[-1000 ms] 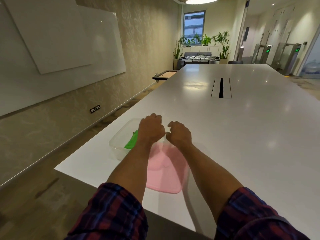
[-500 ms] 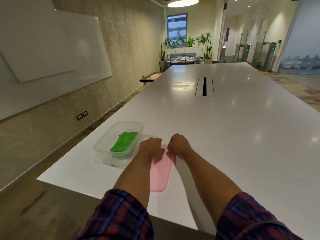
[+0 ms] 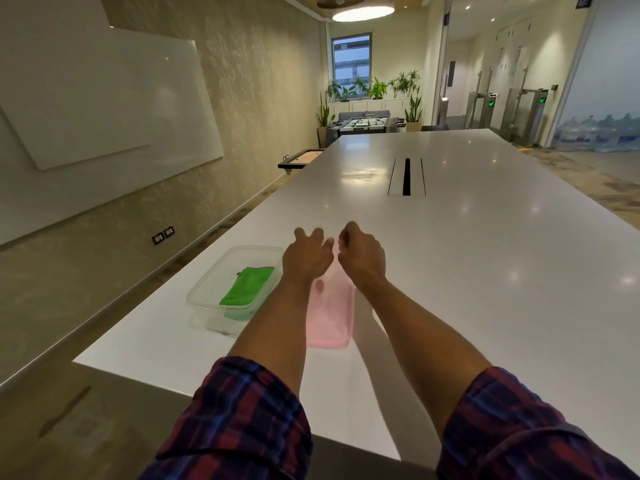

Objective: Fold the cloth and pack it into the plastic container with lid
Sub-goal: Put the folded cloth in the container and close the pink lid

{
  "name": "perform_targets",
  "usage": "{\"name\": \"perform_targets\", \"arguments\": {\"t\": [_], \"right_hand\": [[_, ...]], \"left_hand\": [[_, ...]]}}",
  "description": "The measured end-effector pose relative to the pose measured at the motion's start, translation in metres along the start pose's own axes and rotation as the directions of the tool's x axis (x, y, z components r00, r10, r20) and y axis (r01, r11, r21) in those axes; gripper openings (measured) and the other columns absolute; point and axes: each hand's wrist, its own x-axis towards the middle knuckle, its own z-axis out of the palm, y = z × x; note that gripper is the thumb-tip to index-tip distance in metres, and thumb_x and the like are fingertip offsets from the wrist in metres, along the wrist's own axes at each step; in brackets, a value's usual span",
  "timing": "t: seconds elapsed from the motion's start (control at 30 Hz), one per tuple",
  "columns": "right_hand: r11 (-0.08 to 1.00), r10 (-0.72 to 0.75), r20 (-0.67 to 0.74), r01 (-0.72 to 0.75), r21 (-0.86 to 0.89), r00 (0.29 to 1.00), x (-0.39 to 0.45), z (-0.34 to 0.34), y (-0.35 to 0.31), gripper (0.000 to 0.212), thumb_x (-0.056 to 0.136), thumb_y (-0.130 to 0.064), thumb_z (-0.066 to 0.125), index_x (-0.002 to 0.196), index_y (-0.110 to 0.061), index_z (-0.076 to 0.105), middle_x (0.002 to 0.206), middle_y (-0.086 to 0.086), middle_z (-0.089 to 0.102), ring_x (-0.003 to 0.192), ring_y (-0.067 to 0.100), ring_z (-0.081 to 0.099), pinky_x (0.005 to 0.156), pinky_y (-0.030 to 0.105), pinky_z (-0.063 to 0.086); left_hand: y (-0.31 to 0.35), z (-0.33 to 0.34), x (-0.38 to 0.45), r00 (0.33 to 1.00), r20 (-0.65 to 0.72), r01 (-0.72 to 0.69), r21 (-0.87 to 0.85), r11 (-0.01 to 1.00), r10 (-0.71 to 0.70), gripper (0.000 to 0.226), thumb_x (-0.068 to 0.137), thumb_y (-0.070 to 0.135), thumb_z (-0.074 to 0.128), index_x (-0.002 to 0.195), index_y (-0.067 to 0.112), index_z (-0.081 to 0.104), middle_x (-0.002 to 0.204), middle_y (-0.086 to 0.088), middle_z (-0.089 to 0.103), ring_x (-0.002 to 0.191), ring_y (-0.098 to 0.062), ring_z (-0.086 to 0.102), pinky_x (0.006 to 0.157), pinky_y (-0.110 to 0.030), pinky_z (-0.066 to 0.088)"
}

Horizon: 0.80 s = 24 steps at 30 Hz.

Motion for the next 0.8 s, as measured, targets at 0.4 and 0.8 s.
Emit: {"name": "perform_targets", "arguments": {"t": [0.4, 0.8], "right_hand": [[0.828, -0.558, -0.214, 0.522, -0.205, 0.802, -0.007, -0.007, -0.041, 0.013, 0.085, -0.001, 0.073, 0.096, -0.006, 0.068, 0.090, 0.012, 0.071, 0.050, 0.032, 0.059, 0.039, 0.033, 0.048], [0.512, -0.858, -0.002, 0.854, -0.094, 0.514, -0.048, 0.041, -0.063, 0.047, 0.065, 0.008, 0.085, 0.109, -0.006, 0.075, 0.110, 0.011, 0.077, 0.061, 0.036, 0.070, 0.044, 0.037, 0.056]], "left_hand": [[-0.012, -0.087, 0.026, 0.863, -0.003, 0.446, -0.466, 0.764, -0.506, 0.063, 0.085, 0.028, 0.048, 0.144, 0.010, 0.040, 0.143, -0.024, 0.041, 0.122, -0.043, 0.052, 0.105, -0.049, 0.045], [-0.087, -0.077, 0.006, 0.810, -0.014, 0.581, 0.150, 0.800, -0.586, 0.048, 0.084, 0.043, 0.038, 0.113, 0.016, 0.066, 0.125, -0.013, 0.062, 0.119, -0.031, 0.052, 0.091, -0.042, 0.032]]}}
